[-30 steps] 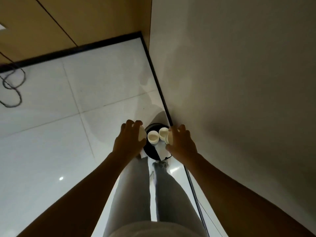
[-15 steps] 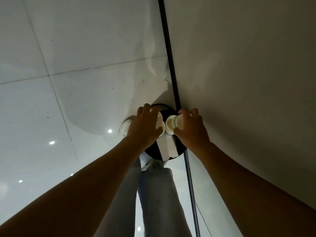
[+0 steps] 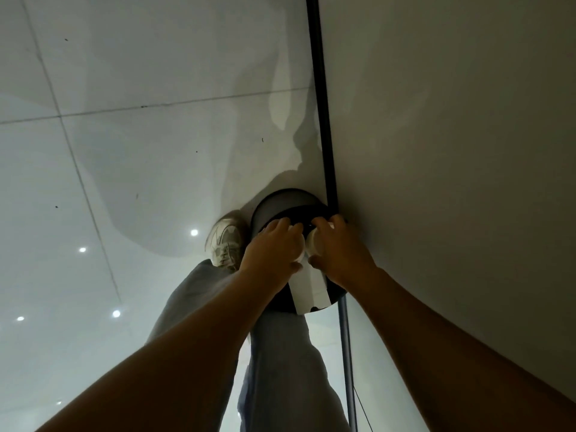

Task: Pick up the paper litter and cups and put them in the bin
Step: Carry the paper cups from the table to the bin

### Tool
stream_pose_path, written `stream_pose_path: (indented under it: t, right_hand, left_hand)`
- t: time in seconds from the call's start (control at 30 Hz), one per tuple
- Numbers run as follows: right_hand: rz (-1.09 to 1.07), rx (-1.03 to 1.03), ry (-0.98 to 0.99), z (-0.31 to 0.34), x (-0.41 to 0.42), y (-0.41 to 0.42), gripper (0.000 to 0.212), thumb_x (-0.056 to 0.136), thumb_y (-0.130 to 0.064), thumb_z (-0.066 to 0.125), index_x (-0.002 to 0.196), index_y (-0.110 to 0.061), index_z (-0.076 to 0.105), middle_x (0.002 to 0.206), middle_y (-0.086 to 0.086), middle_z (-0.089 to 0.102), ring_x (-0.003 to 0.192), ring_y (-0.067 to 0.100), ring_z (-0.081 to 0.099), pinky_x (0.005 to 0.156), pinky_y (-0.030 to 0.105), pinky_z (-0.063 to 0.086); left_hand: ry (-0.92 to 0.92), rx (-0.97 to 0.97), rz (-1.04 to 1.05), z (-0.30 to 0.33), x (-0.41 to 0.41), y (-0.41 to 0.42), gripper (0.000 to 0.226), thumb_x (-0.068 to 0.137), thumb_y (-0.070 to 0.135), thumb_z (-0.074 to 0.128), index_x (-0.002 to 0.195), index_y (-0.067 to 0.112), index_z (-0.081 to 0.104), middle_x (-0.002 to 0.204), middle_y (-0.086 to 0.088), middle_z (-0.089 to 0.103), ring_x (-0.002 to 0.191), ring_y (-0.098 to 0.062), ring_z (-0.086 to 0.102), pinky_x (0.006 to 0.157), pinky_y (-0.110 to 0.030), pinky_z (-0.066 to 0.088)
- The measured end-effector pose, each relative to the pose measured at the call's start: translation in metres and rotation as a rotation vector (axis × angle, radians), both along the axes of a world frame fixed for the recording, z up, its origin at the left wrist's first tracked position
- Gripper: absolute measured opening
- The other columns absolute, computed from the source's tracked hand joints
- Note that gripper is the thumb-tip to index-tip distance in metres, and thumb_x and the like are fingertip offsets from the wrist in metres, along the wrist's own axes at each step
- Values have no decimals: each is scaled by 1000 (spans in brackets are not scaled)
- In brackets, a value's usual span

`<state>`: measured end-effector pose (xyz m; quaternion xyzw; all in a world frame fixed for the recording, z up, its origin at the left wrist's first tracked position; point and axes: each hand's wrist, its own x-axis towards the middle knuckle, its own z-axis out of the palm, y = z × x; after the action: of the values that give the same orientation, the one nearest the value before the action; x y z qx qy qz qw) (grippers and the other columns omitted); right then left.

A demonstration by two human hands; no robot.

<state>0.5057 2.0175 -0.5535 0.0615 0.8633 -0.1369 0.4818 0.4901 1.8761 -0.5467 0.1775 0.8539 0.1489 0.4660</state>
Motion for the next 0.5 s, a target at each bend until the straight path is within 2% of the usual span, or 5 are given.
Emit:
stream_pose_path:
  t: [0.07, 0.13, 0.2, 0.3, 0.5]
  right_hand:
    - [-11, 7, 18, 1, 1, -3, 78, 85, -32, 71, 148, -25, 24, 152, 10, 20, 136, 32, 31, 106, 41, 41]
    - [-24, 11, 41, 10, 0, -4, 82, 86, -31, 70, 150, -26, 19, 155, 10, 14, 139, 32, 25, 108, 41, 38]
    - [-30, 9, 67, 29, -2, -6, 80, 88, -29, 68, 150, -25, 18, 156, 9, 14, 141, 31, 22, 108, 40, 36]
    - [-19, 0, 114, 71, -3, -14, 76, 88, -27, 68, 149, -21, 23, 151, 10, 24, 137, 30, 29, 107, 39, 40]
    - [155, -60, 227, 195, -6, -50, 61, 88, -28, 65, 141, -18, 36, 141, 10, 39, 128, 29, 41, 100, 38, 45]
  left_hand:
    - [30, 3, 2, 2, 1, -1, 77, 88, 41, 63, 149, 20, 21, 157, -5, 18, 146, -24, 13, 117, -37, 18]
    - [54, -4, 34, 9, 2, -5, 80, 88, 44, 62, 150, 22, 18, 159, -2, 12, 147, -22, 8, 118, -36, 15]
    - [86, -20, 79, 26, 3, -14, 78, 88, 44, 62, 149, 22, 20, 158, -1, 16, 146, -21, 13, 117, -36, 19]
    - [127, -35, 156, 66, 4, -32, 68, 90, 40, 60, 146, 19, 28, 153, -3, 27, 143, -21, 23, 115, -35, 24]
    - [217, -68, 344, 196, 27, -71, 51, 96, 36, 49, 142, 18, 35, 147, -2, 37, 137, -20, 32, 115, -31, 26]
